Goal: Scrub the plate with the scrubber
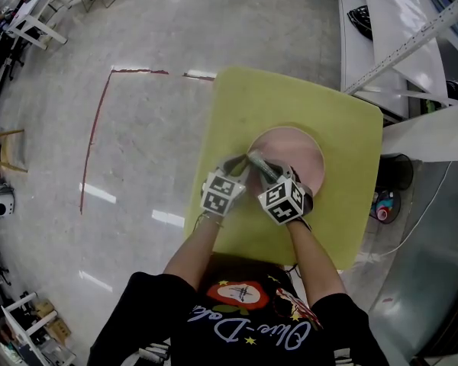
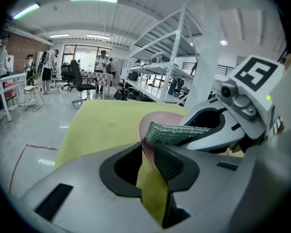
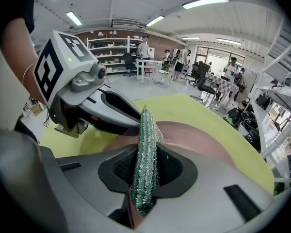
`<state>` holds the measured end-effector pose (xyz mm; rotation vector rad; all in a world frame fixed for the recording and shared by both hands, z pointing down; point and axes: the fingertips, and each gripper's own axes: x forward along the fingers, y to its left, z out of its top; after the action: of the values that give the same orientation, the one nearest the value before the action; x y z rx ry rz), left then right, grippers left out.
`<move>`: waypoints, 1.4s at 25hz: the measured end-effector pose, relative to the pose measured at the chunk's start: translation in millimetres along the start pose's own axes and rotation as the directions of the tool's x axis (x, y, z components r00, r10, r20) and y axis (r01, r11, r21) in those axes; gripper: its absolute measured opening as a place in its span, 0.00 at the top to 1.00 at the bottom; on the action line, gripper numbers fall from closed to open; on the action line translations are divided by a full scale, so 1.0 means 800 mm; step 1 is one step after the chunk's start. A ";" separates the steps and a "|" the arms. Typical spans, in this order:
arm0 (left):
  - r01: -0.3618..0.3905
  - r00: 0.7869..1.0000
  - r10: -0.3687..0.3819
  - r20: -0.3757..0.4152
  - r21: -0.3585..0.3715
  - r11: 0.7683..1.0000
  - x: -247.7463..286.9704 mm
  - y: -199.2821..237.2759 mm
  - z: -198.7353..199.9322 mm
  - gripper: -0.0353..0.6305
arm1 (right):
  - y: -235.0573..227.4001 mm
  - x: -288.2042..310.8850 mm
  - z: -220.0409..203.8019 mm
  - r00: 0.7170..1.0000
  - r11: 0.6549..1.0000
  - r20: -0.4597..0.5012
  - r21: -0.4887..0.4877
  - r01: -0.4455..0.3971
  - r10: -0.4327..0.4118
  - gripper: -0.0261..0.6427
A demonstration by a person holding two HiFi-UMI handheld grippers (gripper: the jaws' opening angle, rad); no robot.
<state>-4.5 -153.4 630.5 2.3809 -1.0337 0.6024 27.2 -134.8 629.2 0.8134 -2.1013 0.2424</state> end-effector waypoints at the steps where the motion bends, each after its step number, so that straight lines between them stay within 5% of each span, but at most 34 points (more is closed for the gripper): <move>1: 0.000 1.000 0.000 0.001 0.000 1.000 0.000 0.001 0.000 0.85 | 0.002 -0.001 0.000 1.000 1.000 0.002 0.005 -0.008 0.008 0.87; 8: 0.000 1.000 0.001 0.014 -0.008 1.000 -0.001 0.000 -0.001 0.85 | 0.000 -0.006 -0.001 0.999 0.998 0.013 0.055 -0.032 0.032 0.87; 14: 0.006 1.000 -0.006 0.012 -0.005 1.000 0.001 0.000 0.000 0.85 | -0.045 -0.027 0.000 0.998 0.994 0.045 0.106 0.034 -0.039 0.87; 25: -0.002 1.000 0.002 -0.006 -0.003 1.000 -0.001 0.000 0.002 0.85 | -0.115 -0.032 -0.029 0.988 0.989 -0.050 0.014 0.149 -0.148 0.87; 35: -0.010 1.000 0.010 -0.003 -0.024 1.000 -0.003 0.001 0.000 0.86 | -0.098 -0.021 -0.036 0.992 0.993 -0.060 -0.054 0.104 -0.107 0.87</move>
<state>-6.3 -152.8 629.4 2.3543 -1.0469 0.5935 102.5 -174.8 625.7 0.8729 -1.9907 0.1555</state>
